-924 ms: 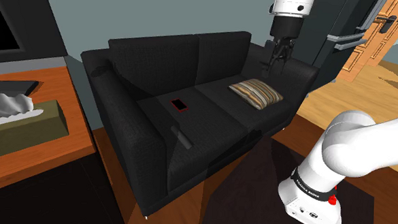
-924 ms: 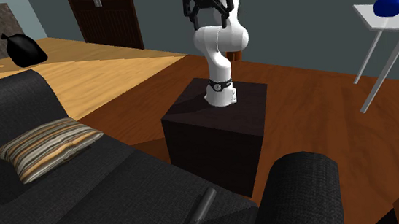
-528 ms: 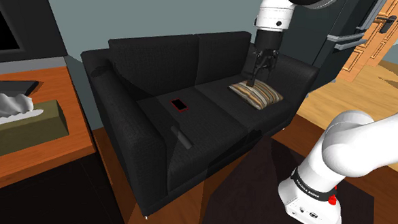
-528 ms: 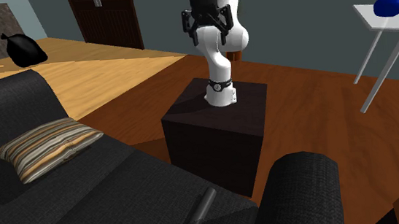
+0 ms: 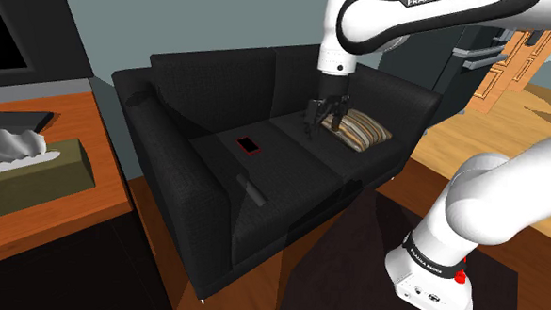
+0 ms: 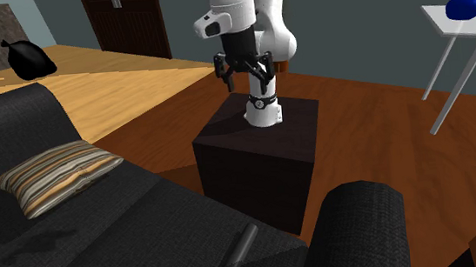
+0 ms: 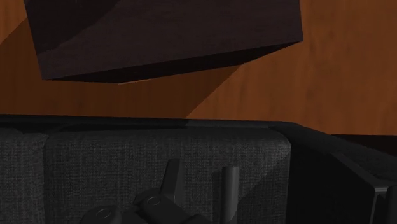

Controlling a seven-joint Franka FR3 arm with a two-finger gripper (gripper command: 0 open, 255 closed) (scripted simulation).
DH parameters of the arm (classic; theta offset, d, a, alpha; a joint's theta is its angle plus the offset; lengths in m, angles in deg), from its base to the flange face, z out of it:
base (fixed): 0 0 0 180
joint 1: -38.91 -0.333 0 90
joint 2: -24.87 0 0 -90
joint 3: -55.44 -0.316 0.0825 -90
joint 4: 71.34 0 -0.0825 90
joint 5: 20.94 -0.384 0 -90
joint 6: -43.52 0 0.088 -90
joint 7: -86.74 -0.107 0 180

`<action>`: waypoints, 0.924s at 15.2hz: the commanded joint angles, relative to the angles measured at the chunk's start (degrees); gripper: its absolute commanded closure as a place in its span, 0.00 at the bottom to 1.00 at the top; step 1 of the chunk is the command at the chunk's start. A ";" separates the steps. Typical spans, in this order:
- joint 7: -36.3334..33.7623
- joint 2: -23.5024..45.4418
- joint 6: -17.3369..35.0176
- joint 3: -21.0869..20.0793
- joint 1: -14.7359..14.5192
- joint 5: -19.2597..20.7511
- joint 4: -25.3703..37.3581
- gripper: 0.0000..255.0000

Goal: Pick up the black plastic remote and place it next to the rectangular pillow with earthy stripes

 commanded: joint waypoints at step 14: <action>-3.63 33.27 22.37 -2.22 -0.11 1.28 9.16 0.00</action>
